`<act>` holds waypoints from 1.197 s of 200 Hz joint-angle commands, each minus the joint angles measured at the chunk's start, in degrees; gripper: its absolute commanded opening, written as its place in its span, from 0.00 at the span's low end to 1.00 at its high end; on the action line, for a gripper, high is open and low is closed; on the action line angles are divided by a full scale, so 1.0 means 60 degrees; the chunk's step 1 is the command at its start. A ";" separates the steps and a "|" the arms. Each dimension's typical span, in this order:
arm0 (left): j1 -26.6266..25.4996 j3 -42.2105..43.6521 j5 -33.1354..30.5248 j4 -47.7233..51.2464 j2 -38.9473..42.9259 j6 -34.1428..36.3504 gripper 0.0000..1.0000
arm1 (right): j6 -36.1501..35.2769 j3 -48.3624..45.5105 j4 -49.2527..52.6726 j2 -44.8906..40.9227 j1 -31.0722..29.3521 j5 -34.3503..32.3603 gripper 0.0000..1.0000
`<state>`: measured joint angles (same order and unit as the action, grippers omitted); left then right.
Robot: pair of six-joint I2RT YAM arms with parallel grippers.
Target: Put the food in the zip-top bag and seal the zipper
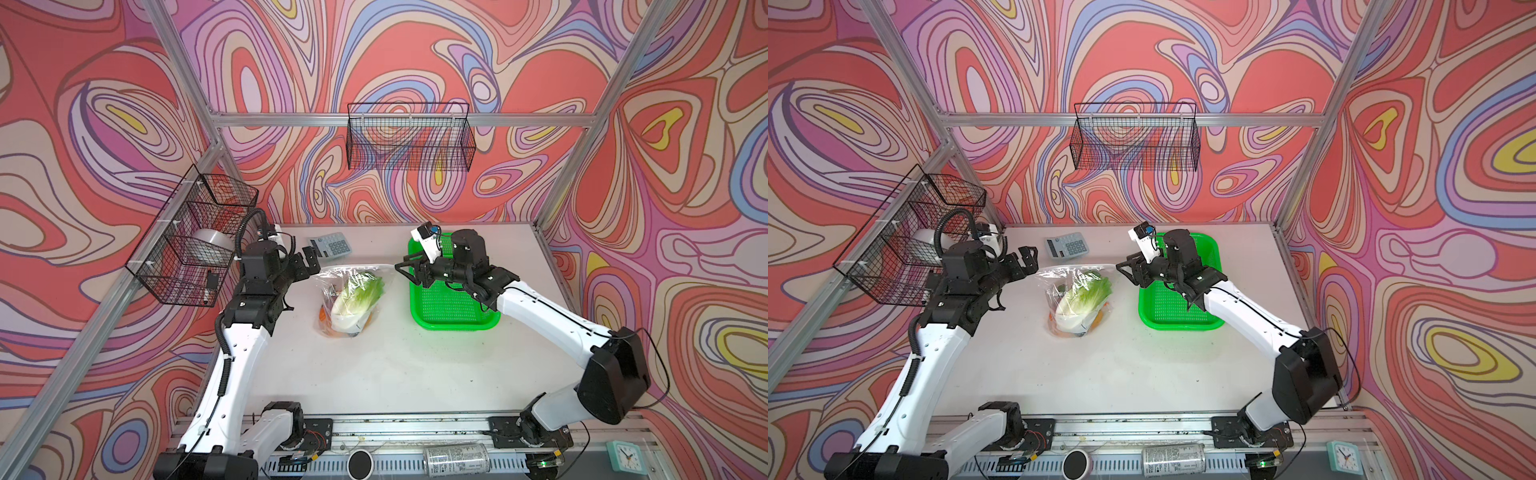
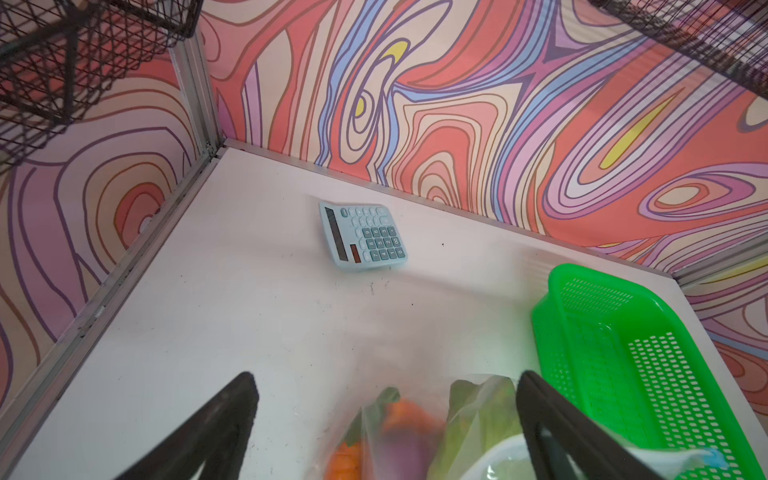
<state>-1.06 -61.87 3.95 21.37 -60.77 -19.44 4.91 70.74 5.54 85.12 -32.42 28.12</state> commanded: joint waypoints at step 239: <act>0.1451 0.1516 0.1108 -0.1832 -0.0315 -0.0145 1.00 | -0.3667 0.7905 0.4994 0.6519 -0.0719 0.4280 0.62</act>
<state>7.25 -53.65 11.68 12.16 -63.42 -19.99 -16.03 117.91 33.26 123.44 -37.04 53.82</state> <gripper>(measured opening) 0.998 0.625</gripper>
